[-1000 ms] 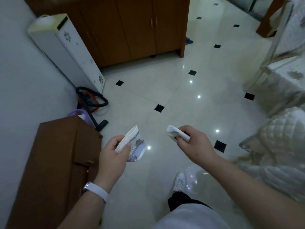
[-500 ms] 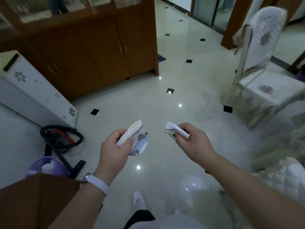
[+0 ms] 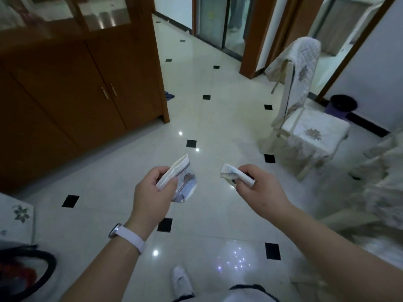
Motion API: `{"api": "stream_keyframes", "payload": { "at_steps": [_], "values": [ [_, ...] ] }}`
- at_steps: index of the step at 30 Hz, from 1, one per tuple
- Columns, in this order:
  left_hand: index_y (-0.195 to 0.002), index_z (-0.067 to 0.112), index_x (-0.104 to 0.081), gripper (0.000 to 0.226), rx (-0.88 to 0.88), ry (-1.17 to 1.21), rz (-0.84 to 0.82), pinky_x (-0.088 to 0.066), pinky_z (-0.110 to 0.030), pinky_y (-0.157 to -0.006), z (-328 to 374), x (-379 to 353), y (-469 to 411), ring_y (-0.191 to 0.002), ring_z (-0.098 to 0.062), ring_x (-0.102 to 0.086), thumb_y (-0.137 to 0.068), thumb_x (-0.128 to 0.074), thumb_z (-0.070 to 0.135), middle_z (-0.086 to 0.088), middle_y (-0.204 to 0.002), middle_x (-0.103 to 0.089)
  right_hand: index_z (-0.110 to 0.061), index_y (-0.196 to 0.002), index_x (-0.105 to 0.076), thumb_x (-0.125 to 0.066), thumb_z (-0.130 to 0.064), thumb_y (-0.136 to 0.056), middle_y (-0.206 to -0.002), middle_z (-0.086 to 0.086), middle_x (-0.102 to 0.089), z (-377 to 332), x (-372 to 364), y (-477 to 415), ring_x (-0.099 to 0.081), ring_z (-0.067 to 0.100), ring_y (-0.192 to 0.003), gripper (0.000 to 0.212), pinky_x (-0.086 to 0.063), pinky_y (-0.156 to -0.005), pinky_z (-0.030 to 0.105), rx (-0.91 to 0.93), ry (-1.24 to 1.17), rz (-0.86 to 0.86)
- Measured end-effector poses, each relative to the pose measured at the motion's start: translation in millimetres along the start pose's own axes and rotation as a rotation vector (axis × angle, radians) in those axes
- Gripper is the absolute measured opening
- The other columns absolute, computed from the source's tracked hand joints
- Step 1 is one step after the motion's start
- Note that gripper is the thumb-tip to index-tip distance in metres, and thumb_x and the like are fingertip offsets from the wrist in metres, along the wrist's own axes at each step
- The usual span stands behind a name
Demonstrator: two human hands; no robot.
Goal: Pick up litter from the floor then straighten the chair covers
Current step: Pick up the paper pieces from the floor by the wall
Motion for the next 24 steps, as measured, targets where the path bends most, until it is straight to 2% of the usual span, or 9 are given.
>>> {"api": "stream_keyframes", "payload": {
  "at_steps": [2, 5, 8, 12, 17, 21, 24],
  "values": [
    [-0.086, 0.030, -0.064, 0.021, -0.004, -0.002, -0.033, -0.041, -0.013, -0.050, 0.5, 1.7, -40.4, -0.059, -0.001, -0.053, -0.089, -0.066, 0.009, 0.003, -0.076, -0.064, -0.034, -0.095, -0.061, -0.060, -0.020, -0.087, -0.078, -0.012, -0.063, -11.3, -3.5, -27.7, -0.057, 0.004, -0.071, 0.017, -0.040, -0.055, 0.017, -0.012, -0.006, 0.032],
    [-0.089, 0.029, -0.066, 0.017, 0.007, 0.011, -0.071, -0.045, -0.021, -0.053, -5.2, -3.5, -84.7, -0.063, -0.008, -0.056, -0.089, -0.066, 0.012, 0.000, -0.078, -0.065, -0.035, -0.092, -0.061, -0.061, -0.018, -0.087, -0.077, -0.011, -0.064, -17.1, -8.8, -60.7, -0.057, 0.005, -0.070, 0.017, -0.041, -0.055, 0.018, -0.033, -0.038, 0.083],
    [-0.090, 0.032, -0.065, 0.018, 0.028, 0.013, -0.119, -0.049, -0.027, -0.055, -13.2, -19.6, -123.3, -0.066, -0.011, -0.059, -0.090, -0.066, 0.014, 0.002, -0.080, -0.066, -0.036, -0.089, -0.060, -0.061, -0.019, -0.087, -0.075, -0.011, -0.064, -13.2, -16.3, -97.3, -0.057, 0.007, -0.068, 0.017, -0.045, -0.057, 0.025, -0.076, -0.085, 0.096],
    [-0.089, 0.031, -0.065, 0.019, 0.053, -0.002, -0.162, -0.046, -0.020, -0.053, -16.0, -55.4, -179.8, -0.062, -0.003, -0.055, -0.090, -0.066, 0.013, 0.005, -0.077, -0.064, -0.034, -0.088, -0.060, -0.061, -0.020, -0.087, -0.073, -0.011, -0.063, -2.7, -18.7, -157.4, -0.057, 0.007, -0.065, 0.014, -0.044, -0.056, 0.025, -0.095, -0.115, 0.119],
    [-0.091, 0.032, -0.067, 0.019, 0.041, -0.076, -0.169, -0.050, -0.026, -0.056, -9.5, -94.1, -269.3, -0.072, -0.014, -0.062, -0.089, -0.066, 0.012, 0.007, -0.081, -0.068, -0.039, -0.085, -0.055, -0.061, -0.022, -0.088, -0.072, -0.015, -0.061, 20.9, -11.8, -258.6, -0.055, 0.001, -0.070, 0.019, -0.038, -0.052, 0.014, -0.106, -0.157, 0.118],
    [-0.089, 0.035, -0.065, 0.023, 0.039, -0.145, -0.118, -0.045, -0.014, -0.055, 12.3, -123.9, -352.0, -0.075, -0.015, -0.063, -0.089, -0.066, 0.012, 0.006, -0.085, -0.069, -0.043, -0.082, -0.054, -0.060, -0.022, -0.087, -0.074, -0.016, -0.062, 34.6, 6.4, -350.3, -0.056, 0.000, -0.072, 0.022, -0.041, -0.057, 0.022, -0.122, -0.208, 0.104],
    [-0.090, 0.037, -0.065, 0.024, 0.018, -0.178, -0.150, -0.049, -0.020, -0.058, 39.1, -161.7, -402.5, -0.076, -0.013, -0.064, -0.090, -0.065, 0.012, 0.009, -0.084, -0.068, -0.041, -0.085, -0.056, -0.059, -0.023, -0.086, -0.074, -0.016, -0.062, 45.3, 33.5, -407.8, -0.056, 0.001, -0.072, 0.018, -0.042, -0.057, 0.022, -0.131, -0.224, 0.097]
  ]
}}
Point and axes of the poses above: each hand's wrist, its own y-axis away from the middle knuckle, its own x-axis out of the back of the hand, z = x × y, the point moved 10 cm from there along -y, towards the middle knuckle
